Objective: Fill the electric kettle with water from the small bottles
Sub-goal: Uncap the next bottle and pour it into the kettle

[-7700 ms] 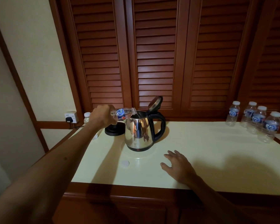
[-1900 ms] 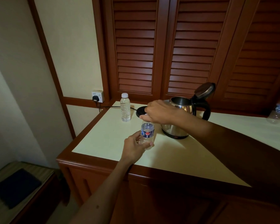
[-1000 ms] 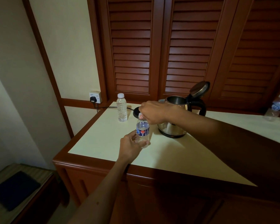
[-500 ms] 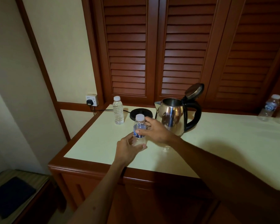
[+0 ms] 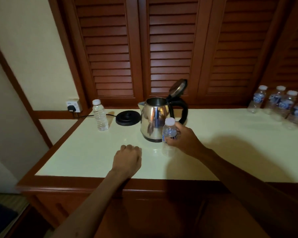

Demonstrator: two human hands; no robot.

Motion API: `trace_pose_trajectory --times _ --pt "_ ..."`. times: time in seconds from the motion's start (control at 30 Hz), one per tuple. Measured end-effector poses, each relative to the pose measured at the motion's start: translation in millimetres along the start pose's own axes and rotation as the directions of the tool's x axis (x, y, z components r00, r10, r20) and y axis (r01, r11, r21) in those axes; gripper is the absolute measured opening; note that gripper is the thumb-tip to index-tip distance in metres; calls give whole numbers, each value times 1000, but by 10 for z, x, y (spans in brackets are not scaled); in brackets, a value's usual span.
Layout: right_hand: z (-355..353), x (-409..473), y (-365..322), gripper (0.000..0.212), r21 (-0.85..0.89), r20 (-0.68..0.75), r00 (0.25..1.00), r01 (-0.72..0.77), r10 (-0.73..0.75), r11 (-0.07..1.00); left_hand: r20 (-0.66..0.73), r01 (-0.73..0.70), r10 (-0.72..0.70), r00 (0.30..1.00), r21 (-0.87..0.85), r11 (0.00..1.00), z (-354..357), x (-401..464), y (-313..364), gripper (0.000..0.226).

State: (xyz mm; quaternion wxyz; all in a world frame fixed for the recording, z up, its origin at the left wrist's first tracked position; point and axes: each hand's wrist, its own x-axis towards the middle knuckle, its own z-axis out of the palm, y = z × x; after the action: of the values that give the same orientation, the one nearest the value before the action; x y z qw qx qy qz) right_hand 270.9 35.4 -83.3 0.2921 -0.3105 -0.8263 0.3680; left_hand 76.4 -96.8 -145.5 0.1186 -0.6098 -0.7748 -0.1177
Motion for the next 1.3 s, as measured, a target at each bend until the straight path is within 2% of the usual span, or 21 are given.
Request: trace_pose_trajectory --times 0.27,0.5,0.63,0.77,0.93,1.13,1.3 --pt "-1104 -212 757 66 -94 -103 993 -63 53 994 46 -263 264 963 -42 964 292 708 1529 17" --pt "-2344 -359 1616 66 -131 -233 964 -161 127 978 78 -324 332 940 -102 941 588 1567 2702 22" --pt "-2887 -305 2089 68 -151 -334 934 -185 126 971 117 -256 274 954 -149 955 756 2061 3184 37" --pt "-3102 -84 2456 64 -112 -413 894 -237 172 965 135 -92 110 985 -134 987 995 2242 3320 60" --pt "-3229 236 2774 53 -20 -488 856 -205 169 979 118 -19 41 992 -181 983 1089 2226 3323 58" --pt "-3311 580 2965 52 4 -541 811 -263 223 965 123 27 2 992 -229 973 1077 2239 3328 56" --pt "-3276 649 3039 52 10 -568 793 -262 221 965 121 41 -11 993 -243 969 1049 2238 3324 67"
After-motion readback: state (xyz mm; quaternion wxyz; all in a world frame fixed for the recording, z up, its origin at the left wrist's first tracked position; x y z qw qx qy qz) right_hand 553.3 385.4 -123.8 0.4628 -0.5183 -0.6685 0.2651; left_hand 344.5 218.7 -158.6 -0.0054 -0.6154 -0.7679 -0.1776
